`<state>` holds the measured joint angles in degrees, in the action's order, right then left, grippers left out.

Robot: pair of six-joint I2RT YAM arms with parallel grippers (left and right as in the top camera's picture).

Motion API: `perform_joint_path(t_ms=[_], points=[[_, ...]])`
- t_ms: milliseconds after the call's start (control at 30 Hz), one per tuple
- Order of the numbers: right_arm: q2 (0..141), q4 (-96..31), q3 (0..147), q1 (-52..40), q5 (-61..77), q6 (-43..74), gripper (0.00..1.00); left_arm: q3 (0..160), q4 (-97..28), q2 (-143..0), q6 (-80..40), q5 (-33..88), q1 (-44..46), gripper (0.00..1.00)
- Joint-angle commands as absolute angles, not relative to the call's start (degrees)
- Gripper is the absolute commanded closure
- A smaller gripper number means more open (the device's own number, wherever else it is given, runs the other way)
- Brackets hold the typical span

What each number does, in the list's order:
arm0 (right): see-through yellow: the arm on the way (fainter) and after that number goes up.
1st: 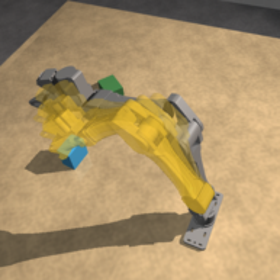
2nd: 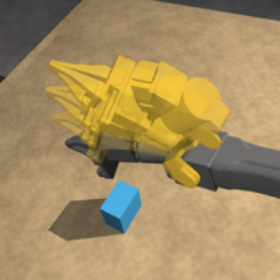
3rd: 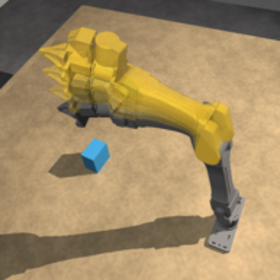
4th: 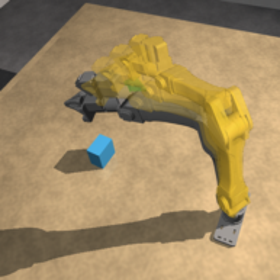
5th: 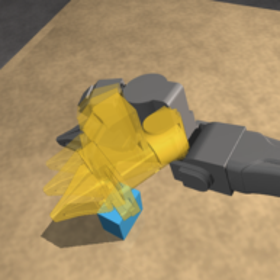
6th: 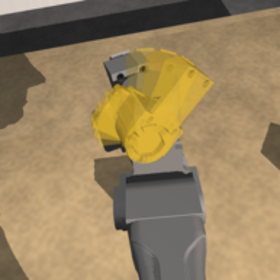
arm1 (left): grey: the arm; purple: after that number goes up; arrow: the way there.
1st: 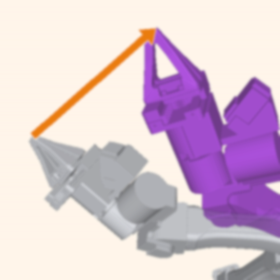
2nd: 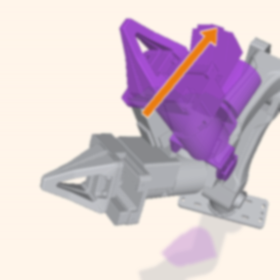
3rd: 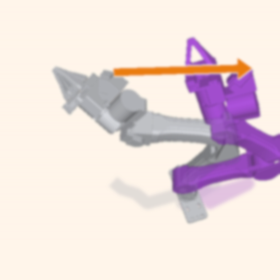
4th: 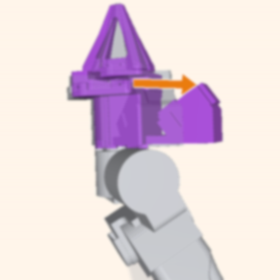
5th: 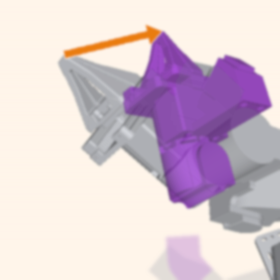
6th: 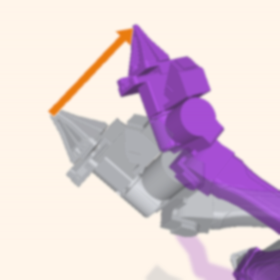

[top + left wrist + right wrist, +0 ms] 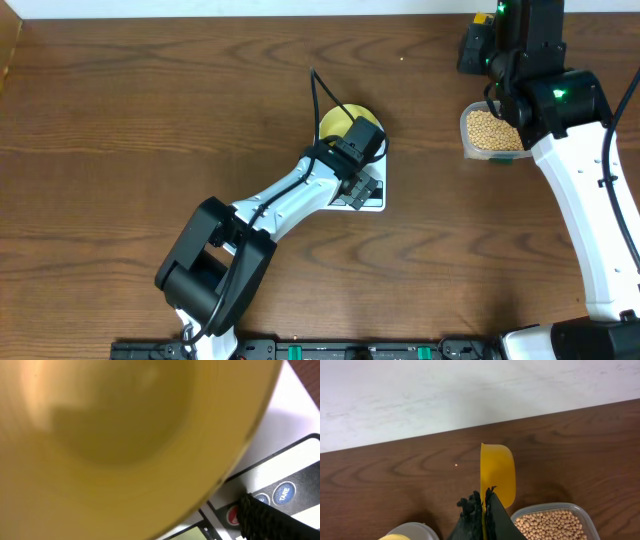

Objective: Scoop item into bowl and weigh 50g on scale
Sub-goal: 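Press and hold the red power button with the left gripper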

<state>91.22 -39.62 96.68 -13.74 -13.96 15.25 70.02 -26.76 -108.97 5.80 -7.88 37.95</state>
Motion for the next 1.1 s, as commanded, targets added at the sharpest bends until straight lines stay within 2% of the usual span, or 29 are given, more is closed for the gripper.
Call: perform_joint_path(t_ms=[0,1067], points=[[90.39,-39.66,97.47,-13.82,-14.66,14.94,0.99,68.69,-27.00,-109.36,5.32,-9.74,37.80,0.02],[90.39,-39.66,97.47,-13.82,-14.66,14.94,0.99,68.66,-29.45,-109.36,5.28,-9.76,37.80,0.02]])
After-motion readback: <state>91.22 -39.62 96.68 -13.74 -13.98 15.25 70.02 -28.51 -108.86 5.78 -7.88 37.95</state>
